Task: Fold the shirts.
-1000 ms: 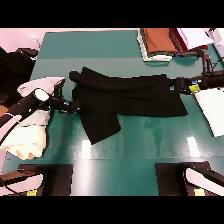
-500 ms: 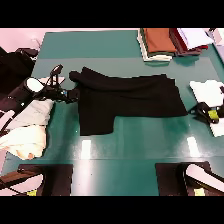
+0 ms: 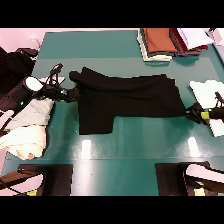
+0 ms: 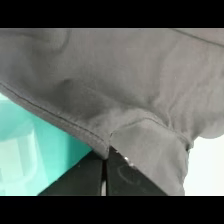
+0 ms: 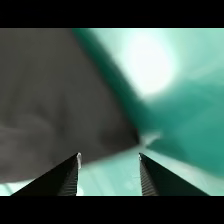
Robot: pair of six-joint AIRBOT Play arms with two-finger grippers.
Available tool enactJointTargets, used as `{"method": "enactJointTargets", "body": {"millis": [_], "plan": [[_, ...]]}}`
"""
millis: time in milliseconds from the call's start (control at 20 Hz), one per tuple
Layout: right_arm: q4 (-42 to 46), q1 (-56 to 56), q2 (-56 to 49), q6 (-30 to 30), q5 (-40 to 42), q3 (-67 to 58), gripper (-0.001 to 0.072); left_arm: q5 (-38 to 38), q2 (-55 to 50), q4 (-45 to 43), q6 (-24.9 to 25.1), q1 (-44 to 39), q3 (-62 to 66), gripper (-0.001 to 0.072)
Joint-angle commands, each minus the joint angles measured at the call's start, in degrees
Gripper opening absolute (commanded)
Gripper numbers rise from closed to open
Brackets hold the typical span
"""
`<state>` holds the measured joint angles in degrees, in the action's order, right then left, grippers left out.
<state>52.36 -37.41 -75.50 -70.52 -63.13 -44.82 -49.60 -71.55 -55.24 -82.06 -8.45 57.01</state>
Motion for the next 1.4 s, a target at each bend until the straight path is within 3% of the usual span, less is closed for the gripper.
{"method": "enactJointTargets", "body": {"millis": [0,150,250,400,650,950,1150,1350], "plan": [[-0.4,6.1,-5.7,-0.6,3.7,-4.3,0.0387,-1.0,0.0,-0.1,0.0,0.0,0.1,0.0025],[-0.1,10.4,-6.9,-0.5,3.5,-8.0,0.0106,-1.0,0.4,0.0,-0.2,0.0,0.2,0.0025],[-0.1,12.2,-5.1,-0.3,1.9,-10.4,0.0019,-1.0,2.6,-0.3,-0.4,0.0,0.7,0.0024],[-0.2,13.4,1.8,0.6,-1.8,-16.7,0.0019,-3.2,10.1,-4.7,-0.9,0.0,6.8,0.0024],[-0.2,13.3,18.3,0.6,-3.3,-35.6,0.0019,-5.1,22.7,-16.3,-3.5,0.0,30.9,0.0024],[0.3,13.2,28.0,-1.0,-3.1,-57.3,0.0018,-4.6,24.6,-21.0,-3.4,0.0,62.8,0.0023],[0.4,13.2,26.0,-4.5,-9.6,-67.8,0.0017,-5.5,24.7,-23.5,-3.5,0.0,64.5,0.0023],[0.4,13.3,19.2,-7.9,-19.2,-73.5,0.0017,-9.3,22.3,-23.7,-3.7,0.0,55.3,0.0024]]}}
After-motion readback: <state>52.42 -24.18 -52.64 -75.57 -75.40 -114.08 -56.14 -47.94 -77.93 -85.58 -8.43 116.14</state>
